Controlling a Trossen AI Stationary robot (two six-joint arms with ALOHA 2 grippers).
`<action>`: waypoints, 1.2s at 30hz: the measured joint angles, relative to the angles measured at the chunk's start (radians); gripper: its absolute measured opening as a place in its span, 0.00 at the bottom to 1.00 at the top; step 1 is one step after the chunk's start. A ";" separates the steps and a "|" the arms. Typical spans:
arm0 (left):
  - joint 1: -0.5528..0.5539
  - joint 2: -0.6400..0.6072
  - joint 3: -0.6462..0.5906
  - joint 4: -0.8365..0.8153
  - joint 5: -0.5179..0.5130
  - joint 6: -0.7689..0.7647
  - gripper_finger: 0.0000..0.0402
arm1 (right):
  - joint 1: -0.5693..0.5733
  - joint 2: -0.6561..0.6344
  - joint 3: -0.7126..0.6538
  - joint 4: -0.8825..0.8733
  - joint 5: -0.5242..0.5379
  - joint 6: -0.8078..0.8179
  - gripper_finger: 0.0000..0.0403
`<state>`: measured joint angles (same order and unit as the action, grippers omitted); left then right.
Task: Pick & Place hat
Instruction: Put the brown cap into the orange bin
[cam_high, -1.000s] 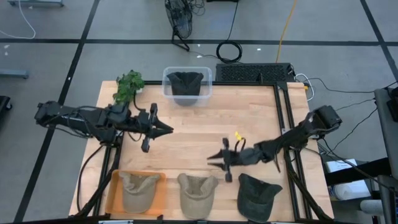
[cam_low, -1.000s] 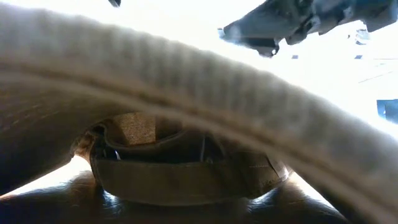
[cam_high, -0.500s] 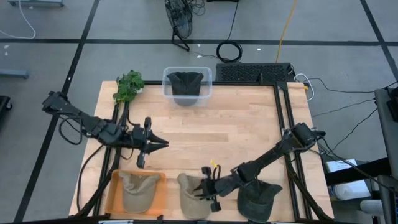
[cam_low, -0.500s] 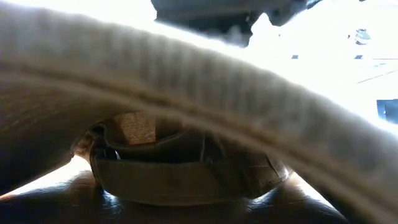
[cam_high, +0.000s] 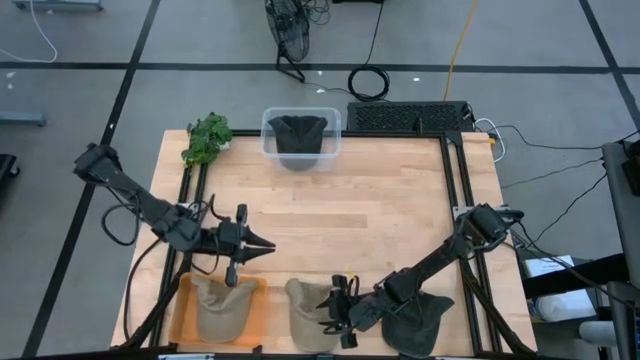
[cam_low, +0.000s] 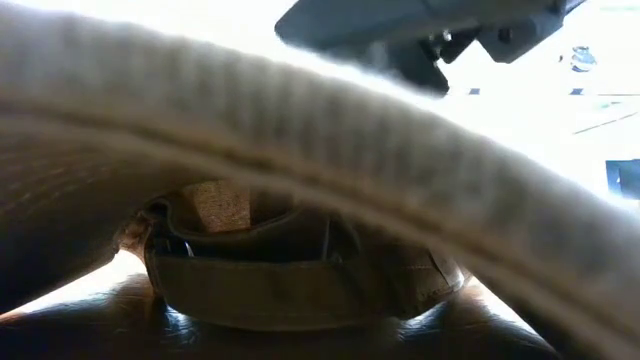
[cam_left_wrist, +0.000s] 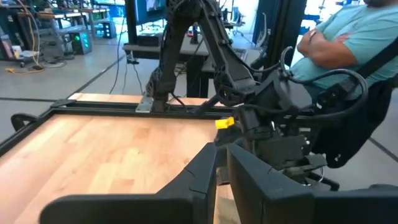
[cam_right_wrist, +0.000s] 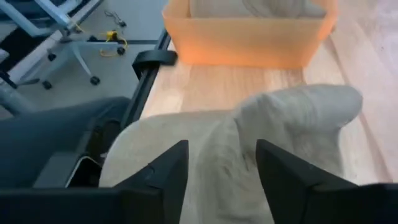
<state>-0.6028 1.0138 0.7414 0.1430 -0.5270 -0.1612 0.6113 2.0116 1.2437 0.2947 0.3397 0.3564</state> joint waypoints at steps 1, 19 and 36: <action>-0.002 0.008 0.000 0.003 0.000 0.000 0.12 | 0.000 0.004 -0.001 -0.003 0.002 0.004 0.43; -0.022 0.034 0.000 0.041 0.013 0.019 0.12 | -0.001 0.044 -0.003 -0.015 0.003 -0.035 0.20; -0.020 0.154 0.000 0.163 0.192 0.157 0.12 | -0.001 0.044 -0.003 -0.034 0.011 -0.033 0.09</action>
<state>-0.6230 1.1677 0.7414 0.3057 -0.3345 -0.0038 0.6106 2.0556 1.2407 0.2607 0.3508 0.3239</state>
